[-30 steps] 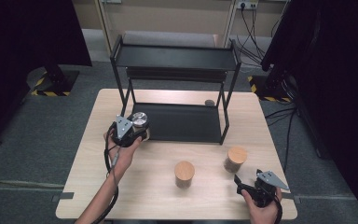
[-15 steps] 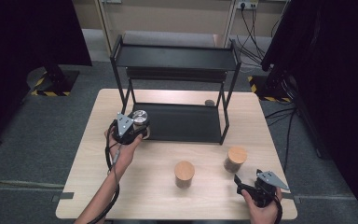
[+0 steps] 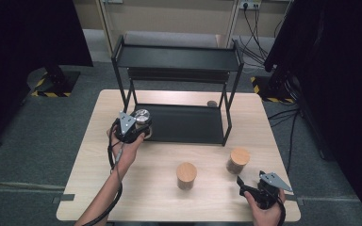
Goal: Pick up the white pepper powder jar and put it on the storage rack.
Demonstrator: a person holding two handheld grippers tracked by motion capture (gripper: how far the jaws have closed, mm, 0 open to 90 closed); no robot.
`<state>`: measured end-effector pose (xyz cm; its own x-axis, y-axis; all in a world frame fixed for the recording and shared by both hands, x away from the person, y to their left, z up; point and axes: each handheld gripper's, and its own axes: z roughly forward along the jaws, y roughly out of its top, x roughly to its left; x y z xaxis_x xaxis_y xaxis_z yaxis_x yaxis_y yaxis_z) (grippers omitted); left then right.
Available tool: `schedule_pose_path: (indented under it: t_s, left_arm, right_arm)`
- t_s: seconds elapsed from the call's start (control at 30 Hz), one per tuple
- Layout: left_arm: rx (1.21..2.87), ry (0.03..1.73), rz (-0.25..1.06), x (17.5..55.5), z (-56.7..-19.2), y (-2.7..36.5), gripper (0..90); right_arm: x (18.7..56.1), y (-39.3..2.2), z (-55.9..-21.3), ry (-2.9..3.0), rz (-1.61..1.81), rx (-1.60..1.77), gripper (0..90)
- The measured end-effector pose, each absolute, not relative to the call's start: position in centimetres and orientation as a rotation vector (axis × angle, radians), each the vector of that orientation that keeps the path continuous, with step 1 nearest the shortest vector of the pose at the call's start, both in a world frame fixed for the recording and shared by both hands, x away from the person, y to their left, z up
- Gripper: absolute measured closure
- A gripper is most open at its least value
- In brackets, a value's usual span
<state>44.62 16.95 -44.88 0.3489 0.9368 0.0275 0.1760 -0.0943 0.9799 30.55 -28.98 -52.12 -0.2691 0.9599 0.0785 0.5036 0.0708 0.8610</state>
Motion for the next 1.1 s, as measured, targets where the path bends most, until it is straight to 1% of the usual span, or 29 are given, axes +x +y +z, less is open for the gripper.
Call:
schedule_pose_path:
  t_s: [1.1]
  left_arm:
    - [1.545,1.075,0.916,46.8,-44.5,16.5,34.9]
  right_arm:
    - [30.5,-29.0,-52.1,1.826,1.124,1.448,4.0]
